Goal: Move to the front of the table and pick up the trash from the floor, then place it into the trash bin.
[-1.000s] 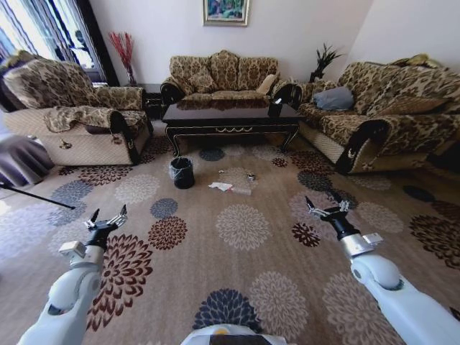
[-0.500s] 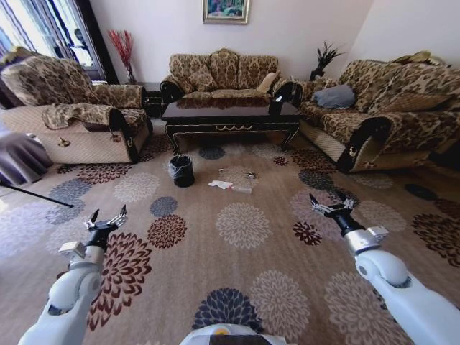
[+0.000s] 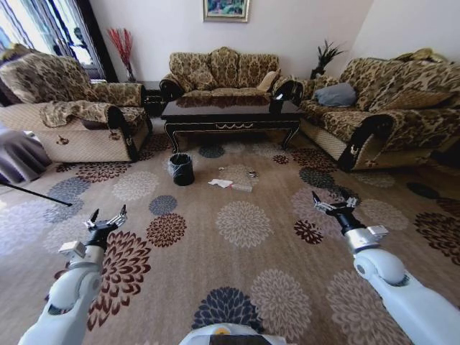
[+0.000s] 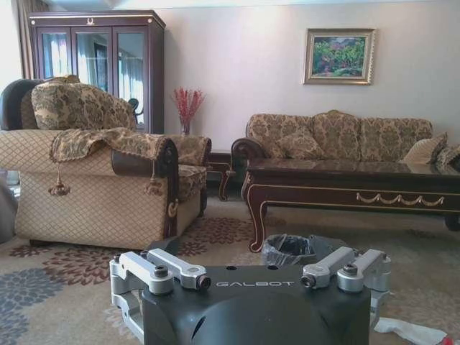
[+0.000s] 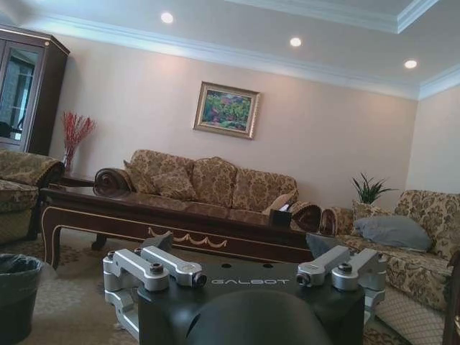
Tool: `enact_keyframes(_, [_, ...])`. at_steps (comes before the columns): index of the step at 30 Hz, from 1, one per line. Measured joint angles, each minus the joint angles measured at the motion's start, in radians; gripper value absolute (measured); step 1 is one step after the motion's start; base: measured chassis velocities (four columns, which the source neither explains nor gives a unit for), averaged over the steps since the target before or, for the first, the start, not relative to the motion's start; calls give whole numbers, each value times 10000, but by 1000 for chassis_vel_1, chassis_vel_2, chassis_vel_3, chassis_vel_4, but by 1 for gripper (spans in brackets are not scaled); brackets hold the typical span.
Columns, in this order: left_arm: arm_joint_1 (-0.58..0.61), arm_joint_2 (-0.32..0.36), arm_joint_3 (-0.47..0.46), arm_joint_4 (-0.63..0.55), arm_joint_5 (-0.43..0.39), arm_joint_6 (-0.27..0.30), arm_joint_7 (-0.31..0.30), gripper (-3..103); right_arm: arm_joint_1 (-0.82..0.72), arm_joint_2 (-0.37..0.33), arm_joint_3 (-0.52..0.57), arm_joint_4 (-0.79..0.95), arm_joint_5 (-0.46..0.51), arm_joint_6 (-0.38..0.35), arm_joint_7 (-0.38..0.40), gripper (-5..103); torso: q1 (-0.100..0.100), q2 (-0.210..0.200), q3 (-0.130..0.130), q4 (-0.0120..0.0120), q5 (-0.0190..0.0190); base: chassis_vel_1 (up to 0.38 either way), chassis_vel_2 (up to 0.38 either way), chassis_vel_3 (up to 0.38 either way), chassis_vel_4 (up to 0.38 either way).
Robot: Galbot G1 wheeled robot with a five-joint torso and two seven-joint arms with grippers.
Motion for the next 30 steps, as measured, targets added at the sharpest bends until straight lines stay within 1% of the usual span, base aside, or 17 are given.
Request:
enact_keyframes(7, [42, -1, -20, -72, 0, 1, 3, 100, -1, 112, 0, -71, -244, 245, -127, 100, -118, -320, -204, 0, -1, 0, 0, 0, 0])
enact_keyframes(13, [90, -17, -41, -125, 0, 0, 6, 100, -30, 171, -8, -112, -288, 310, -46, 100, -193, -508, -317, 0, 0, 0, 0, 0, 0])
enact_keyframes(16, [118, -22, -58, -179, -1, 1, 6, 100, -40, 183, -11, -114, -290, 363, -48, 100, -235, -663, -429, 0, 0, 0, 0, 0, 0])
enact_keyframes(30, [205, -57, -101, -281, -5, 4, 7, 100, -74, 226, -57, -117, -344, 498, -128, 100, -395, -1188, -792, 0, 0, 0, 0, 0, 0])
